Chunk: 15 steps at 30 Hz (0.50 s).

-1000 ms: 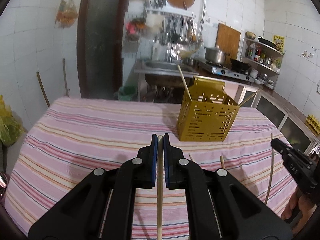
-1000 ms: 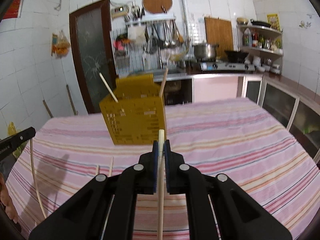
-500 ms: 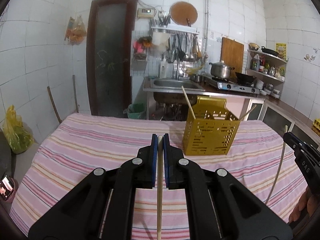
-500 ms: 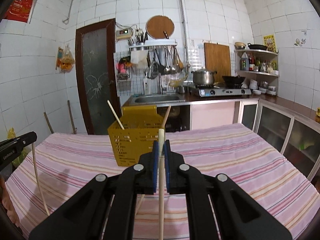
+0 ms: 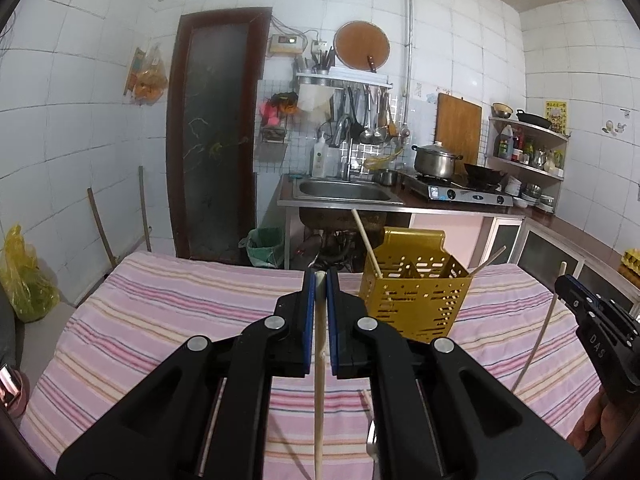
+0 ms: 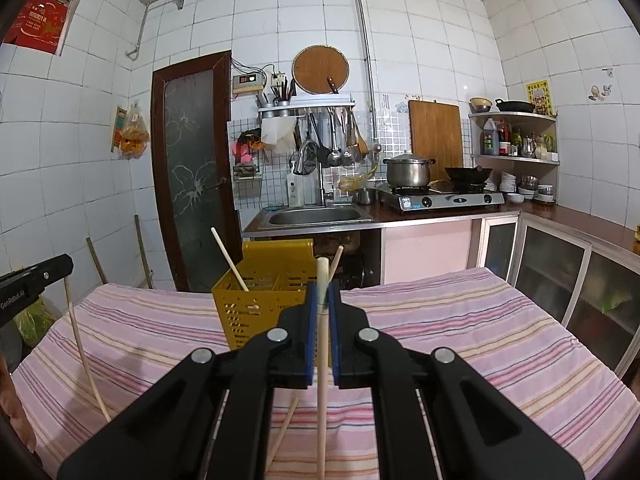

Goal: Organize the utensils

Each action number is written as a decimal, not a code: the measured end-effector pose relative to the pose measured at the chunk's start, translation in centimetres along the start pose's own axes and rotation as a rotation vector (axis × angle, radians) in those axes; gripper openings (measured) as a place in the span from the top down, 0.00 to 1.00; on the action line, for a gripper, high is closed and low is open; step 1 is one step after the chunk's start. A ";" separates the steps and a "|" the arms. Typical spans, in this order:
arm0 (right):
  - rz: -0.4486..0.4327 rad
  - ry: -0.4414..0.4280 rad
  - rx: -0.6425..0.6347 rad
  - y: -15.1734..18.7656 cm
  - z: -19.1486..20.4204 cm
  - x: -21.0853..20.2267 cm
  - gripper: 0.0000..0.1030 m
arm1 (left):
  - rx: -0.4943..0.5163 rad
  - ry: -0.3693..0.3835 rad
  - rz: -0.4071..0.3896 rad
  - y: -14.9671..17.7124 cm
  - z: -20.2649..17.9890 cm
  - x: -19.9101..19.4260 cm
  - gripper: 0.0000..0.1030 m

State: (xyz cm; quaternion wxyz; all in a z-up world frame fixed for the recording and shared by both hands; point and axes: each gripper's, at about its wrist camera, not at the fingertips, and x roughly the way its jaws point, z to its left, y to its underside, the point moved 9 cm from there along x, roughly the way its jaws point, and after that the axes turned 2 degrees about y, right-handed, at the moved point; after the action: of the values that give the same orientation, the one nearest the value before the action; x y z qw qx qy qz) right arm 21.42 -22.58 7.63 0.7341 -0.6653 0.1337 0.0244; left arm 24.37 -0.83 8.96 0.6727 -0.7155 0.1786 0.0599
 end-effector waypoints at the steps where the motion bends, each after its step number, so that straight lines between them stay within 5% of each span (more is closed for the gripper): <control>1: -0.002 -0.001 -0.001 -0.2 0.0 0.1 0.94 | 0.004 0.002 -0.002 -0.2 -0.2 0.1 0.96; 15: -0.052 -0.005 -0.037 -3.6 1.3 1.3 0.94 | 0.010 0.070 -0.067 -5.0 -2.8 1.7 0.96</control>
State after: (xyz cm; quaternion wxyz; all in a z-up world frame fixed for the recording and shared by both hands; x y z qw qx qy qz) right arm 23.64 -21.90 10.91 0.7224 -0.6819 0.1140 0.0095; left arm 27.22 -3.73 13.31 0.6712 -0.7194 0.1785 0.0113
